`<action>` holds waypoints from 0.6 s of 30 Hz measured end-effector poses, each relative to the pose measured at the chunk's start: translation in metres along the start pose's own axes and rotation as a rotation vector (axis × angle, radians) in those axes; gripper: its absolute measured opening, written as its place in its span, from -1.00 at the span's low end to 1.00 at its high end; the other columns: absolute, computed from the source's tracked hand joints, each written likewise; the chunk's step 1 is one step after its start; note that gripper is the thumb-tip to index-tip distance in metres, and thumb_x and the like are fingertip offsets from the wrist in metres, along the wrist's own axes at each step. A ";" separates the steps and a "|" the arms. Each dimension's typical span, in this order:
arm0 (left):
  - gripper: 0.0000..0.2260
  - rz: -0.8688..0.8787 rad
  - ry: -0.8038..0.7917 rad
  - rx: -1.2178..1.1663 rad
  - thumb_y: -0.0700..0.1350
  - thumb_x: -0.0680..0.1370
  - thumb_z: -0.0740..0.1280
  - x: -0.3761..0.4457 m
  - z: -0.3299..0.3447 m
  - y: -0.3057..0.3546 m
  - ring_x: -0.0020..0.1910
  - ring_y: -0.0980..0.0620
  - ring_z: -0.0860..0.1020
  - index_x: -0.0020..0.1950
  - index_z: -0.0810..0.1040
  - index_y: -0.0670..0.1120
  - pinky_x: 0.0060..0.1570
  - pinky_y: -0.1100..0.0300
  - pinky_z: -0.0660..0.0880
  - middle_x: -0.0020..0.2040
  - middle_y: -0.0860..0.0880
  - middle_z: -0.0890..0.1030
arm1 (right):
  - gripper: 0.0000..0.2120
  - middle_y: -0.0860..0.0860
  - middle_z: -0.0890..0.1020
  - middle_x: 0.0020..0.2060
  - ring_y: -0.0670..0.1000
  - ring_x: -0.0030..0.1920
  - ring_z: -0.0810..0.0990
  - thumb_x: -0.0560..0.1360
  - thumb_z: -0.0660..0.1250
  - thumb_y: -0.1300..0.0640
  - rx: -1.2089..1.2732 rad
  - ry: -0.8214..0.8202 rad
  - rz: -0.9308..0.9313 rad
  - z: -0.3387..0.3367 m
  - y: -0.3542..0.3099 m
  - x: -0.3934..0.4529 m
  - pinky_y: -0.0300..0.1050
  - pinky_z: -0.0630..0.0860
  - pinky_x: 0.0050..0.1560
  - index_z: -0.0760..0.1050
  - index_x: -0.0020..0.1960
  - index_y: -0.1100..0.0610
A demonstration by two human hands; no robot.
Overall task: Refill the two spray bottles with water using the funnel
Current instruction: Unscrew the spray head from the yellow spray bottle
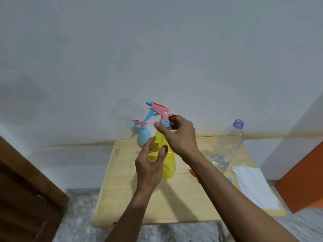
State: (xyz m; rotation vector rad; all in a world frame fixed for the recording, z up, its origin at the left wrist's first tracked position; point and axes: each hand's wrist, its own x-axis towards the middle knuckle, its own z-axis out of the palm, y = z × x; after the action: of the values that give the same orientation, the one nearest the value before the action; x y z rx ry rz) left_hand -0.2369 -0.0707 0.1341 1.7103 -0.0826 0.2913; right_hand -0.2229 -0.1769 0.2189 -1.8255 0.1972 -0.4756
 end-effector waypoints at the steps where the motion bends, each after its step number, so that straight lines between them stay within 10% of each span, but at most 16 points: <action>1: -0.46 0.000 0.001 0.013 0.29 0.47 0.36 0.001 0.000 -0.002 0.16 0.12 0.57 0.36 0.53 0.04 0.15 0.08 0.56 0.16 0.11 0.63 | -0.64 -0.12 0.68 -0.10 -0.15 -0.07 0.61 0.42 0.54 -0.09 -0.011 0.008 0.006 0.001 0.000 0.000 -0.25 0.55 -0.06 0.62 0.13 0.06; 11: -0.40 -0.050 -0.059 0.091 0.38 0.32 0.44 -0.012 -0.017 -0.044 0.05 0.16 0.62 0.28 0.53 0.16 0.10 0.01 0.59 0.06 0.15 0.66 | -0.85 -0.09 0.66 -0.14 -0.19 -0.14 0.56 0.57 0.43 0.06 0.215 0.306 -0.068 -0.016 -0.013 0.019 -0.38 0.48 -0.10 0.62 0.10 0.09; 18: -0.30 -0.175 0.017 0.127 0.34 0.23 0.47 -0.006 -0.029 -0.085 0.14 0.07 0.58 0.30 0.56 0.07 0.19 -0.01 0.55 0.15 0.06 0.62 | -0.92 0.00 0.69 -0.07 -0.13 -0.15 0.61 0.55 0.42 0.00 0.220 0.455 0.017 -0.058 0.021 0.045 0.06 0.64 0.13 0.61 0.03 -0.04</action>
State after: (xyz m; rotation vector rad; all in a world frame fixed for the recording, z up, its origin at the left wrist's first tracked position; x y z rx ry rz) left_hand -0.2286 -0.0293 0.0547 1.8276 0.1000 0.1842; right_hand -0.2040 -0.2503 0.2229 -1.4805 0.4520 -0.8643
